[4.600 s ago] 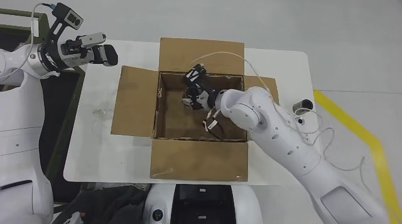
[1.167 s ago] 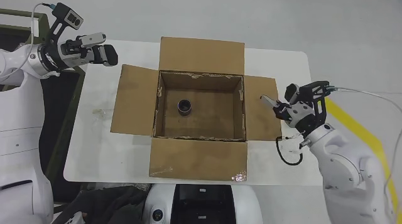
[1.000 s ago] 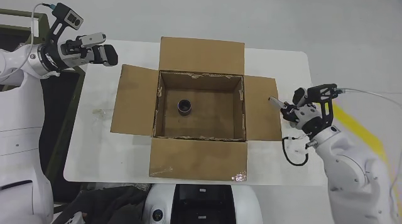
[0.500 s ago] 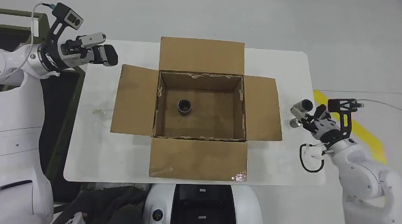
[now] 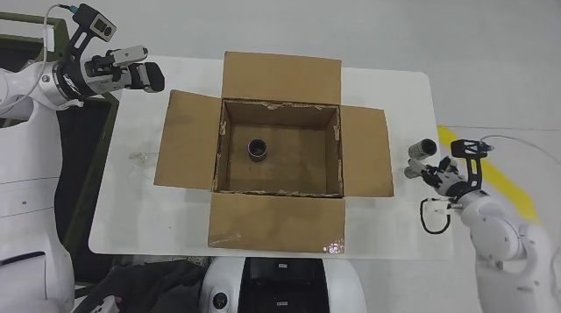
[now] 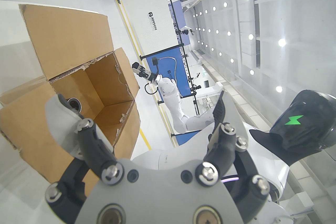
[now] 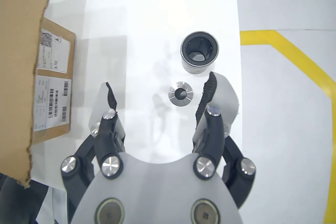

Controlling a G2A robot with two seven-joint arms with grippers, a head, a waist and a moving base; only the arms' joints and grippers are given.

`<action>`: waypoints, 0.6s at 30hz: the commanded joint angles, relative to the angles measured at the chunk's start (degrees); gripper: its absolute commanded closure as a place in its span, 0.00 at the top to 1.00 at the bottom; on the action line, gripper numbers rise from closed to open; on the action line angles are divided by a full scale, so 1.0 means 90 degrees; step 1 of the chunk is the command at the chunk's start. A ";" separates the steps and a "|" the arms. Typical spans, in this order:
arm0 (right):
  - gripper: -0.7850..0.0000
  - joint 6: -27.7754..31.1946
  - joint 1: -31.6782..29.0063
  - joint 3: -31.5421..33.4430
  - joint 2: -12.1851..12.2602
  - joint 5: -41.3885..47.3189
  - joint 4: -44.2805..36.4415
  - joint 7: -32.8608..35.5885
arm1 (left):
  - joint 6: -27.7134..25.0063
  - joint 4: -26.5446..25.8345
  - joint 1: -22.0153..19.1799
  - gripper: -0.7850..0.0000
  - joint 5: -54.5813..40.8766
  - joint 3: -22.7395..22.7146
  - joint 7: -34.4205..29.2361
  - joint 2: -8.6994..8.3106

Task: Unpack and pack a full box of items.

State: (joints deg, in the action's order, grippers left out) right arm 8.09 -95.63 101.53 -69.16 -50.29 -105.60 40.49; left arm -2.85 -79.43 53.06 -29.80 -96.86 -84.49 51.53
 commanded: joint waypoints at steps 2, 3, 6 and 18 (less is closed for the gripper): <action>0.84 0.0007 0.0157 -0.0052 0.0012 0.0049 0.0314 0.0032 | 0.0000 0.0000 0.0000 1.00 0.0000 0.0000 0.0000 0.0000; 0.83 0.0000 0.0205 -0.0071 0.0015 0.0066 0.0401 0.0039 | 0.0000 0.0000 0.0000 1.00 0.0000 0.0000 0.0000 0.0000; 0.83 0.0005 0.0345 -0.0129 0.0028 0.0061 0.0673 0.0061 | 0.0000 0.0000 0.0000 1.00 0.0000 0.0000 0.0000 0.0000; 0.82 0.0077 0.0658 -0.0413 0.0068 0.0073 0.1230 0.0148 | 0.0000 0.0000 0.0000 1.00 0.0000 0.0000 0.0000 0.0000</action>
State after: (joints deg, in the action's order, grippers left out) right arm 8.82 -89.74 97.99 -68.57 -49.56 -94.67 41.74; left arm -2.85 -79.43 53.06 -29.80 -96.86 -84.49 51.53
